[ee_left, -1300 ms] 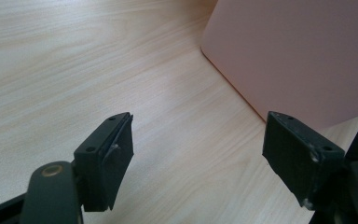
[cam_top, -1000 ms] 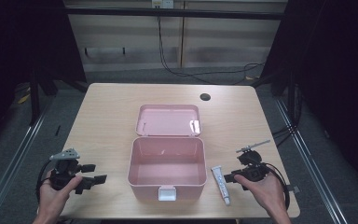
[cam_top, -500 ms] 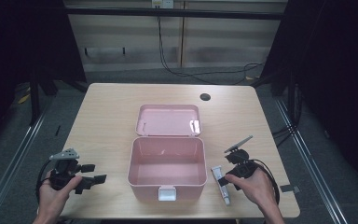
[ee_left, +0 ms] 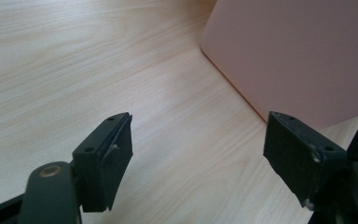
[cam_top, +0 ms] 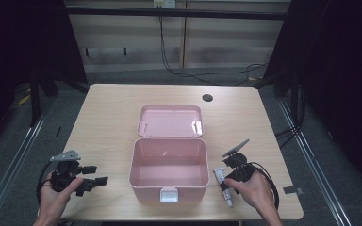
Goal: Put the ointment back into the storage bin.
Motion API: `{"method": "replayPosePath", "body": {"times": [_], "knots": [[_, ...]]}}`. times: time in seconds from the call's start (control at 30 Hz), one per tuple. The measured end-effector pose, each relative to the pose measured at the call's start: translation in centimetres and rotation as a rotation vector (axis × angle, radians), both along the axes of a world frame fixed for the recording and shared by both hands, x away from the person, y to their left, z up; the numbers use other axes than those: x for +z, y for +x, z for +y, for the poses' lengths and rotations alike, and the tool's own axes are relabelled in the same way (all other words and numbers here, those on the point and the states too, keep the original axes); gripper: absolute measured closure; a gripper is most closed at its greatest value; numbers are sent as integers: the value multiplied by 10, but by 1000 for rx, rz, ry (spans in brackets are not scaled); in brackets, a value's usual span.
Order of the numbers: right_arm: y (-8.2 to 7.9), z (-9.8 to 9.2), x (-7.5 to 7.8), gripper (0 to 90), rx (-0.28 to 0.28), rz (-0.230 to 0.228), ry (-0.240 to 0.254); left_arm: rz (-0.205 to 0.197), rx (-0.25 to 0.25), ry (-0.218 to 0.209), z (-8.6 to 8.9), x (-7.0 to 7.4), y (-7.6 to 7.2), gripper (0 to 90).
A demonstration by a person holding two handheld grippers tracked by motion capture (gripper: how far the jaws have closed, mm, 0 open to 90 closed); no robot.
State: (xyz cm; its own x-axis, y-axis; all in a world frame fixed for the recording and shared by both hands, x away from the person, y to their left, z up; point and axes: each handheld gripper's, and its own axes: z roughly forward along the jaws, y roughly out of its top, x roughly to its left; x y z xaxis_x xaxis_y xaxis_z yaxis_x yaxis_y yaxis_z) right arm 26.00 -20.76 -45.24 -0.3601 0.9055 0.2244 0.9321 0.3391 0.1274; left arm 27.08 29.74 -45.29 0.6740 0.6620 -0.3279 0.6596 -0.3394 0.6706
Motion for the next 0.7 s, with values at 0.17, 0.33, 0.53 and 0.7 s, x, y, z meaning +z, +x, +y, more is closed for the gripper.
{"method": "replayPosePath", "body": {"times": [0.17, 0.33, 0.53, 0.7], "knots": [[0, 3, -3, 618, 4, 15, -20, 1, -2, -3, 0, 0, 0, 234], [2, 7, -8, 640, 14, 29, -53, 3, -2, 2, 0, 0, 0, 234], [3, 13, -12, 671, 38, 33, -106, 3, -2, -3, 0, 0, 0, 234], [3, 14, -12, 681, 49, 26, -112, 4, -6, -3, 1, 0, 0, 234]]}}
